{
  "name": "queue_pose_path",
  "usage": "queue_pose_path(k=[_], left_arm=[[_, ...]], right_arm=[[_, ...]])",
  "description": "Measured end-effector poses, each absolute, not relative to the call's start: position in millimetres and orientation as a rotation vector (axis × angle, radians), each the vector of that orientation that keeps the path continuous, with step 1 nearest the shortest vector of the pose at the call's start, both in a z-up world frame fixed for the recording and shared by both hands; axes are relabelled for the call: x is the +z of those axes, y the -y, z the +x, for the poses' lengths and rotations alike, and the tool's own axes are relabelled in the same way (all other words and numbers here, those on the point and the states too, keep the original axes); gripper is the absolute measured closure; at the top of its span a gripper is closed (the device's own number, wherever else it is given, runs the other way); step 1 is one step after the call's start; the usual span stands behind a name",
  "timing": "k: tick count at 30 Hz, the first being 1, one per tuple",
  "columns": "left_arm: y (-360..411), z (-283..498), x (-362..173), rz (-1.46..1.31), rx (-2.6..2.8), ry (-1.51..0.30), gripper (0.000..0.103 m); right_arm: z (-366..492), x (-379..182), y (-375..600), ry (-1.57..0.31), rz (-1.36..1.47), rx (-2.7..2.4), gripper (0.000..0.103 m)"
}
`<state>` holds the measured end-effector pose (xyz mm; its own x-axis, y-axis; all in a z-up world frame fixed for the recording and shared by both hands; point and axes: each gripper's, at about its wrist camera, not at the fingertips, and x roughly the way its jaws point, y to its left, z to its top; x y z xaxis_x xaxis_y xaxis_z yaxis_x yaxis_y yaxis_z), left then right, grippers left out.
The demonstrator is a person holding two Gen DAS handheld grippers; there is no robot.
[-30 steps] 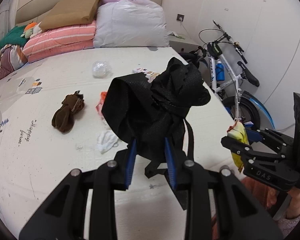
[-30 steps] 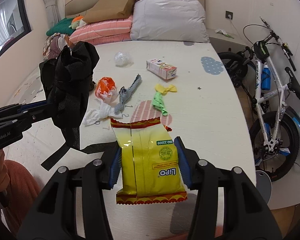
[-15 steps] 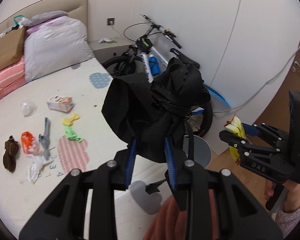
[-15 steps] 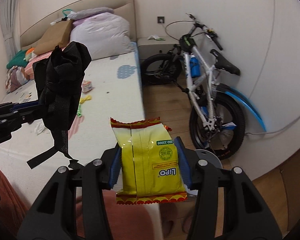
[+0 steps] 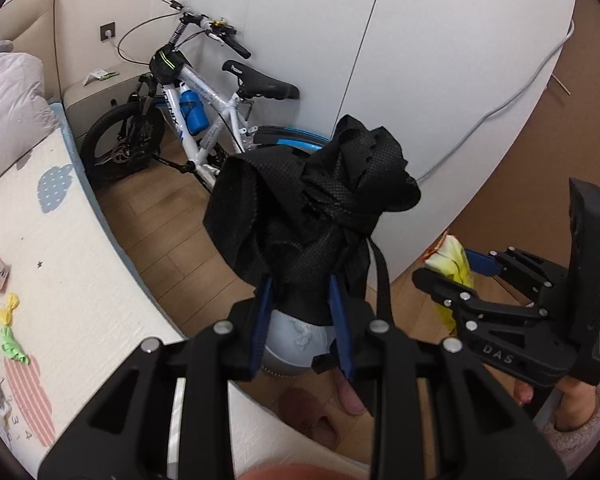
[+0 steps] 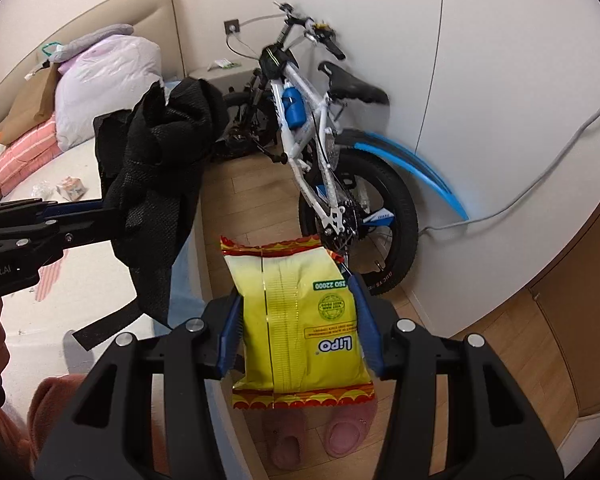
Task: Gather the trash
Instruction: 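Carry both items to the grey bin and release them inside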
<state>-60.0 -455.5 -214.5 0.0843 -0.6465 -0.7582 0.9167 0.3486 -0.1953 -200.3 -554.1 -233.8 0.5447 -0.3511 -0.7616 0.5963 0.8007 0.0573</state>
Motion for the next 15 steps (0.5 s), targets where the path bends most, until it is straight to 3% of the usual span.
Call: queue_pose_path(k=[10, 15], left_arm=[[517, -16, -288, 0.483, -1.19, -0.975, 0.074], [524, -6, -313, 0.516, -1.183, -1.009, 0.074]], right_arm=[[-163, -314, 612, -0.902, 0.436, -0.561, 0.053], [-151, -336, 620, -0.911, 0.441, -0.576, 0.03]])
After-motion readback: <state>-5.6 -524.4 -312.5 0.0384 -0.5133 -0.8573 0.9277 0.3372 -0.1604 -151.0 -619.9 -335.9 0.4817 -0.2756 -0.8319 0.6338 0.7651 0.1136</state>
